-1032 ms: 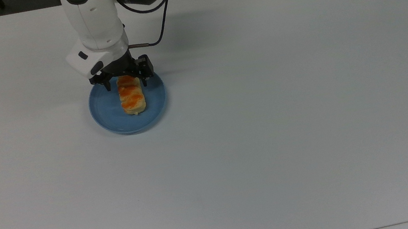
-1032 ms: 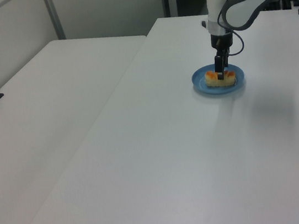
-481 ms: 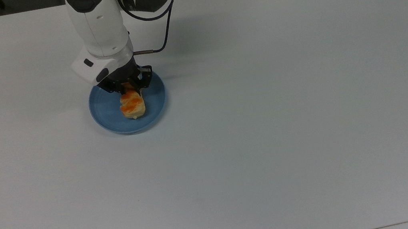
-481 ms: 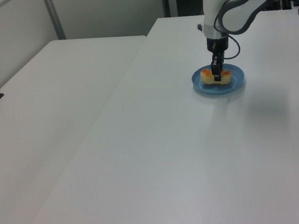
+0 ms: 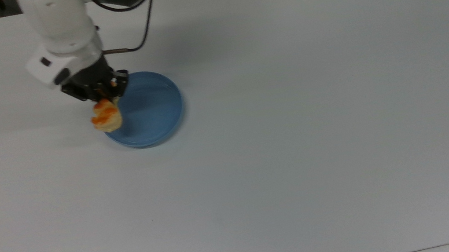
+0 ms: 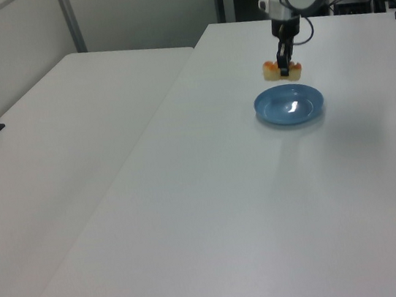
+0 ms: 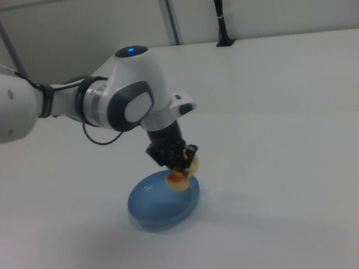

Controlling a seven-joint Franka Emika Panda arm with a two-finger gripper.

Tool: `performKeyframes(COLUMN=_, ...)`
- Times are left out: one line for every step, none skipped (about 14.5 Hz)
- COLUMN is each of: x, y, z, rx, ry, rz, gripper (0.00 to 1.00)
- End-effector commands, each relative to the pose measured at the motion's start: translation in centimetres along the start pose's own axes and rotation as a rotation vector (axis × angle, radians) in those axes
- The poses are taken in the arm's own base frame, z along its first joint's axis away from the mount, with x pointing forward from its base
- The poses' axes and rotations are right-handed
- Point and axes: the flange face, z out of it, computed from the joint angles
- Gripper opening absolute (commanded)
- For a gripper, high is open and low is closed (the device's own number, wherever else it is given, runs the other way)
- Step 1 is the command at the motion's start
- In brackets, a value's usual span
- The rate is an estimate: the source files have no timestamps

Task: Put the bread on the table
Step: 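Lift the bread off the plate and carry it beside the plate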

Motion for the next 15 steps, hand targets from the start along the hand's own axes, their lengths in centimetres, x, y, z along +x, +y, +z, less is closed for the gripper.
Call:
performKeyframes(x=-0.7, y=6.0, z=-1.3, rx=-0.016, ry=0.004, rz=-0.026, gripper=0.06)
performKeyframes(x=-0.9, y=7.4, z=-1.1, rx=-0.019, ry=0.001, rz=-0.024, gripper=0.06)
performKeyframes(x=-1.3, y=8.7, z=-0.8, rx=-0.020, ry=0.000, rz=-0.019, gripper=0.06)
performKeyframes(x=-1.7, y=9.7, z=0.0, rx=-0.018, ry=-0.008, rz=-0.018, gripper=0.06)
performKeyframes(x=-1.9, y=10.4, z=0.8, rx=-0.016, ry=-0.019, rz=-0.022, gripper=0.06)
performKeyframes(x=-2.1, y=11.3, z=1.8, rx=-0.018, ry=-0.023, rz=-0.025, gripper=0.06)
performKeyframes(x=-2.3, y=11.9, z=3.0, rx=-0.016, ry=-0.029, rz=-0.030, gripper=0.06)
performKeyframes(x=-2.4, y=12.3, z=4.0, rx=-0.015, ry=-0.036, rz=-0.030, gripper=0.06)
performKeyframes(x=-2.5, y=12.6, z=4.9, rx=-0.015, ry=-0.044, rz=-0.030, gripper=0.06)
performKeyframes(x=-2.5, y=12.7, z=5.5, rx=-0.016, ry=-0.047, rz=-0.030, gripper=0.06)
performKeyframes(x=-2.4, y=12.8, z=6.0, rx=-0.024, ry=-0.047, rz=-0.035, gripper=0.06)
performKeyframes(x=-2.4, y=12.9, z=6.4, rx=-0.034, ry=-0.049, rz=-0.043, gripper=0.06)
performKeyframes(x=-2.4, y=13.0, z=6.8, rx=-0.041, ry=-0.051, rz=-0.048, gripper=0.06)
performKeyframes(x=-2.4, y=13.1, z=7.2, rx=-0.044, ry=-0.051, rz=-0.047, gripper=0.10)
performKeyframes(x=-2.4, y=13.1, z=7.3, rx=-0.041, ry=-0.049, rz=-0.037, gripper=0.37)
